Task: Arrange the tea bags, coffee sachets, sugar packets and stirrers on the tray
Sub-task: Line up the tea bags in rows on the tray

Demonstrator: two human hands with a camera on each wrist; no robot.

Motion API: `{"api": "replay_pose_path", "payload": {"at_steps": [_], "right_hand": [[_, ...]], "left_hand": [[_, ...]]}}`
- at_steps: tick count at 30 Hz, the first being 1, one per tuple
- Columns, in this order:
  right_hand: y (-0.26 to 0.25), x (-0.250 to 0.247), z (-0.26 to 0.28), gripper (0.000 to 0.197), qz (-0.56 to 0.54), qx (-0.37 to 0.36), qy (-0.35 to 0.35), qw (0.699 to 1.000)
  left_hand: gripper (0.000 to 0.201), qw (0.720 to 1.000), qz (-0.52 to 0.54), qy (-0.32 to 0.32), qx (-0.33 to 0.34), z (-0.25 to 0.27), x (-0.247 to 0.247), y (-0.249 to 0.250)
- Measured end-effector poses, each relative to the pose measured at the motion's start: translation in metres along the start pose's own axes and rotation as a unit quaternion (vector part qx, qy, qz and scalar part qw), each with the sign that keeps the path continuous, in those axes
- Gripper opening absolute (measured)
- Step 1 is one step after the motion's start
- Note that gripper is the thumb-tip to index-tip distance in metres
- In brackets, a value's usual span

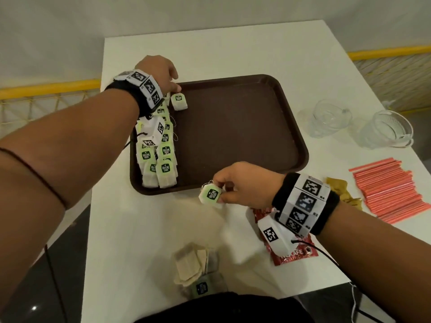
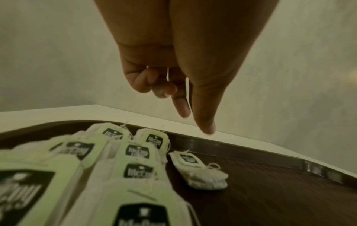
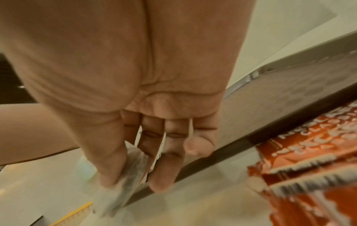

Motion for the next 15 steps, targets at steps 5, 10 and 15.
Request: {"api": "replay_pose_path", "payload": {"at_steps": [5, 10, 15], "right_hand": [[0.003, -0.007, -0.01, 0.011, -0.032, 0.011, 0.029, 0.999], [0.007, -0.014, -0.013, 0.008, -0.046, 0.019, 0.054, 0.997], [0.015, -0.017, -0.011, 0.015, -0.078, 0.027, 0.062, 0.995]], "left_hand": [[0.031, 0.992, -0.078, -0.087, 0.044, 0.005, 0.033, 0.004], [0.033, 0.992, -0.097, -0.068, 0.039, 0.0, 0.035, -0.002], [0.03, 0.993, -0.096, -0.062, 0.027, -0.001, 0.037, -0.011]]}}
Point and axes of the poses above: each hand's wrist, its own z-axis away from the middle knuckle, its own x-axis out of the palm, y = z × x, the point moved 8 cm from there along -z, towards the middle knuckle, and after that the axes turned 8 degrees about y, right-handed, at the moved point
